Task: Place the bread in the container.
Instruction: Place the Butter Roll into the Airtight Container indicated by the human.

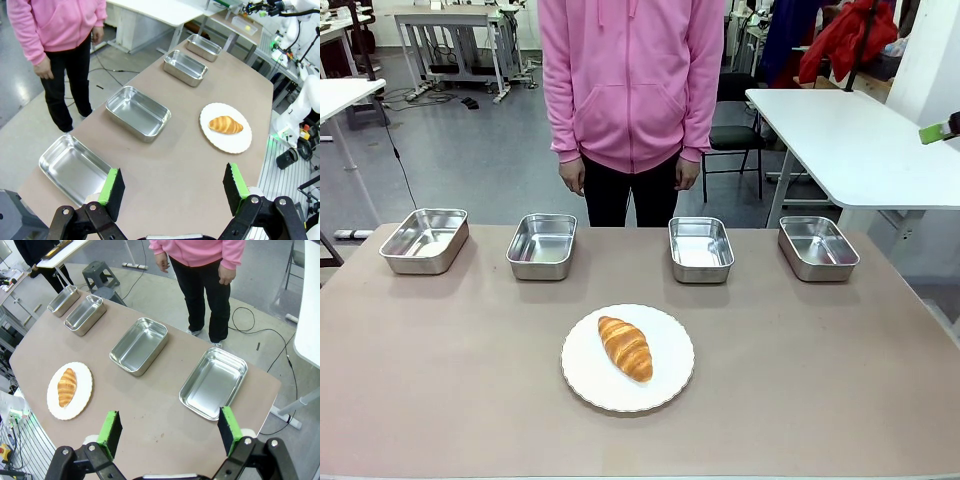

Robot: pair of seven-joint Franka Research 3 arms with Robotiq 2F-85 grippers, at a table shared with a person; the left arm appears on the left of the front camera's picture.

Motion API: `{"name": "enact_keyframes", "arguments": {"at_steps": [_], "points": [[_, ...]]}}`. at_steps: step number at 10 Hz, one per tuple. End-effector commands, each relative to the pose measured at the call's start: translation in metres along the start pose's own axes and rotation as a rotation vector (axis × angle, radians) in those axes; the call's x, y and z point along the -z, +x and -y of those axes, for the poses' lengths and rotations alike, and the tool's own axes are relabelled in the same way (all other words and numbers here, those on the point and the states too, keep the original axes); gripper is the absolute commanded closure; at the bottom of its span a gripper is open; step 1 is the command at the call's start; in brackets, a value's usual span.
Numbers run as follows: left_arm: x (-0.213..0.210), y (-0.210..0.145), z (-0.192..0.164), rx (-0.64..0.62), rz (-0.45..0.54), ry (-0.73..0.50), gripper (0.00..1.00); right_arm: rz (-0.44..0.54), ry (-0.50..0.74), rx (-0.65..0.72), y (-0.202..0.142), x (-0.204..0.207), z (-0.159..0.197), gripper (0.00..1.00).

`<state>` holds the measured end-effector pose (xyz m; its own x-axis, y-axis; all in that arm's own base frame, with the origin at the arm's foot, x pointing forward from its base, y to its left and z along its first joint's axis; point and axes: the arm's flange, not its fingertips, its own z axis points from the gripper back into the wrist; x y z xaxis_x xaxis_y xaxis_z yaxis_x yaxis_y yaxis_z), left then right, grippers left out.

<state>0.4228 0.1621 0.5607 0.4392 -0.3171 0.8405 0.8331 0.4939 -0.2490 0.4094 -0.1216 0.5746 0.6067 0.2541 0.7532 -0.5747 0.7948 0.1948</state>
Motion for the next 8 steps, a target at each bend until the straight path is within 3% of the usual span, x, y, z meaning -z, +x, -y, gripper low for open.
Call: {"name": "enact_keyframes", "arguments": {"at_steps": [1,8], "points": [[-0.0001,-0.0003,0.0001,0.007,0.001,-0.001,0.0,0.022,0.015,-0.007,0.0017,0.0004,0.0003,0.0],[-0.0001,-0.0003,0.0001,0.007,0.001,-0.001,0.0,0.022,0.015,-0.007,0.0017,0.0004,0.0003,0.0]]}}
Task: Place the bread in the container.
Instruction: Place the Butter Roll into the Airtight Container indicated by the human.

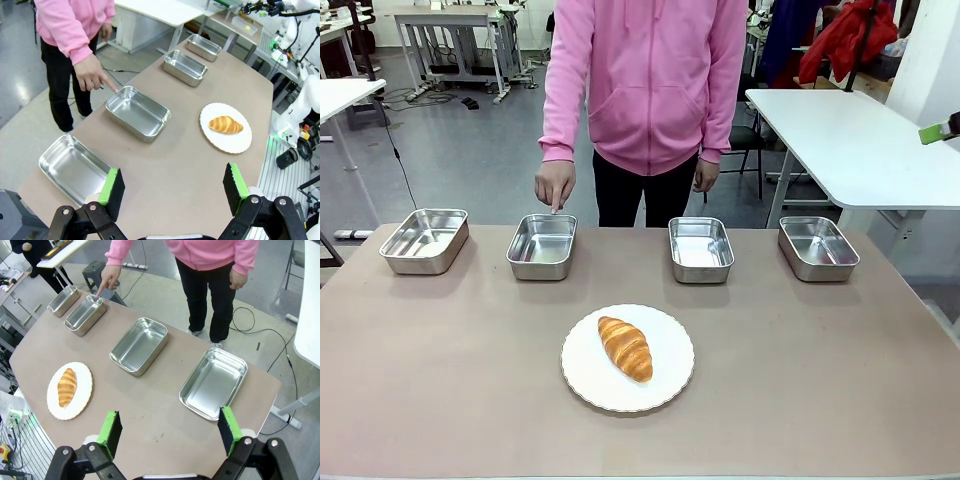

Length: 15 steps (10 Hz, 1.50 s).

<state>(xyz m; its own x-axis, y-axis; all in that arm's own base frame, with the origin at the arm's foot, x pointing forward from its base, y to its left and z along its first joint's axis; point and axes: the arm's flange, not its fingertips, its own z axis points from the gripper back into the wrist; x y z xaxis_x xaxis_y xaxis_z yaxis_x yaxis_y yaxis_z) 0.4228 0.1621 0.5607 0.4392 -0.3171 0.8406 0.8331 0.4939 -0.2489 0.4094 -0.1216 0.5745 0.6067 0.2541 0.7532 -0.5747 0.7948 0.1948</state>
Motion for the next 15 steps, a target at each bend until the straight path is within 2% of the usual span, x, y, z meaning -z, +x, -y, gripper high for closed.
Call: {"name": "enact_keyframes", "arguments": {"at_steps": [1,15], "points": [[-0.0001,-0.0003,0.0001,0.007,0.001,-0.001,0.0,0.022,0.015,-0.007,0.0017,0.0004,0.0003,0.0],[0.0,0.0,0.0,0.0,0.0,0.0,0.0,0.022,0.015,-0.007,0.0017,0.0004,0.0003,0.0]]}}
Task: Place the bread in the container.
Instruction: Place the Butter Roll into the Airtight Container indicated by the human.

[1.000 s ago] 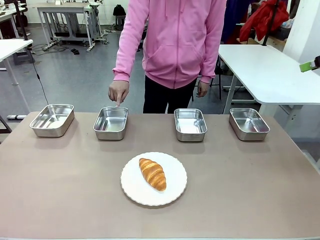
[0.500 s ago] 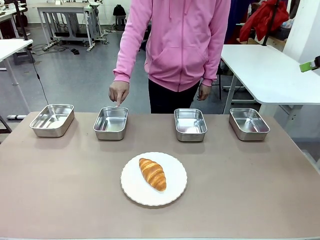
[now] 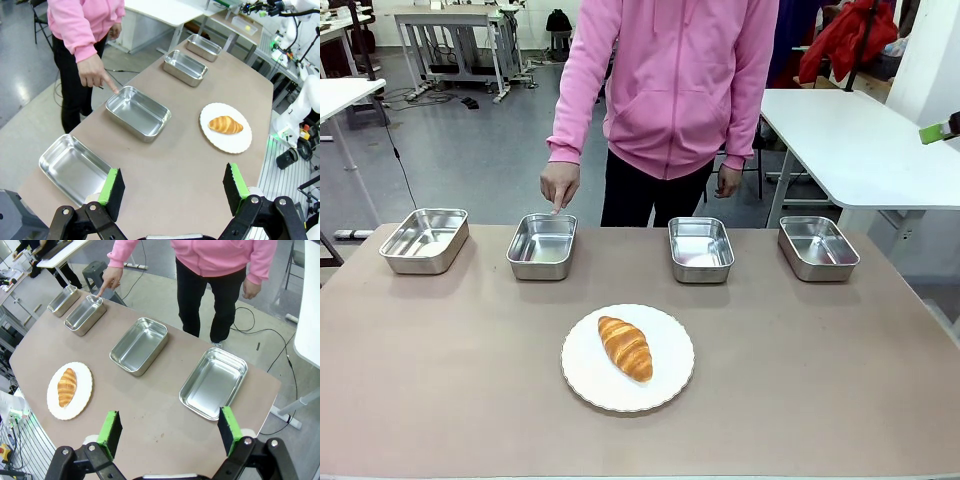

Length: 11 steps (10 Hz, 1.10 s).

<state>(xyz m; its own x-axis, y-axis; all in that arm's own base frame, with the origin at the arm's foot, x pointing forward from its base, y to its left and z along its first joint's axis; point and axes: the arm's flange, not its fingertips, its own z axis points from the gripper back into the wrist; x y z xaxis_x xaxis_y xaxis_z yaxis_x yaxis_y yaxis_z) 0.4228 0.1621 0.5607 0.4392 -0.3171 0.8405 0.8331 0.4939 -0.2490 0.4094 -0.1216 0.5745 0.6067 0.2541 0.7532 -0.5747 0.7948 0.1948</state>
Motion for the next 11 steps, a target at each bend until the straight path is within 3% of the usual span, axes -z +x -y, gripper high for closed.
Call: {"name": "enact_keyframes", "arguments": {"at_steps": [1,2,3,5,8,11], "points": [[0.017,0.016,0.02,-0.088,-0.018,0.058,0.0,0.022,0.015,-0.007,0.002,0.0,0.0,0.0],[0.041,0.038,0.047,-0.127,-0.032,0.089,0.0,0.022,0.015,-0.007,0.002,0.0,0.0,0.0],[0.064,0.055,0.07,-0.084,-0.048,0.129,0.0,0.022,0.015,-0.007,0.002,0.0,0.0,0.0],[0.115,0.08,0.11,-0.171,-0.121,0.203,0.0,0.022,0.015,-0.007,0.002,0.0,0.0,0.0],[0.221,0.09,0.182,-0.365,-0.357,0.373,0.0,0.022,0.015,-0.007,0.002,0.0,0.0,0.0],[0.32,0.095,0.245,-0.436,-0.415,0.492,0.0,0.022,0.015,-0.007,0.002,0.0,0.0,0.0]]}}
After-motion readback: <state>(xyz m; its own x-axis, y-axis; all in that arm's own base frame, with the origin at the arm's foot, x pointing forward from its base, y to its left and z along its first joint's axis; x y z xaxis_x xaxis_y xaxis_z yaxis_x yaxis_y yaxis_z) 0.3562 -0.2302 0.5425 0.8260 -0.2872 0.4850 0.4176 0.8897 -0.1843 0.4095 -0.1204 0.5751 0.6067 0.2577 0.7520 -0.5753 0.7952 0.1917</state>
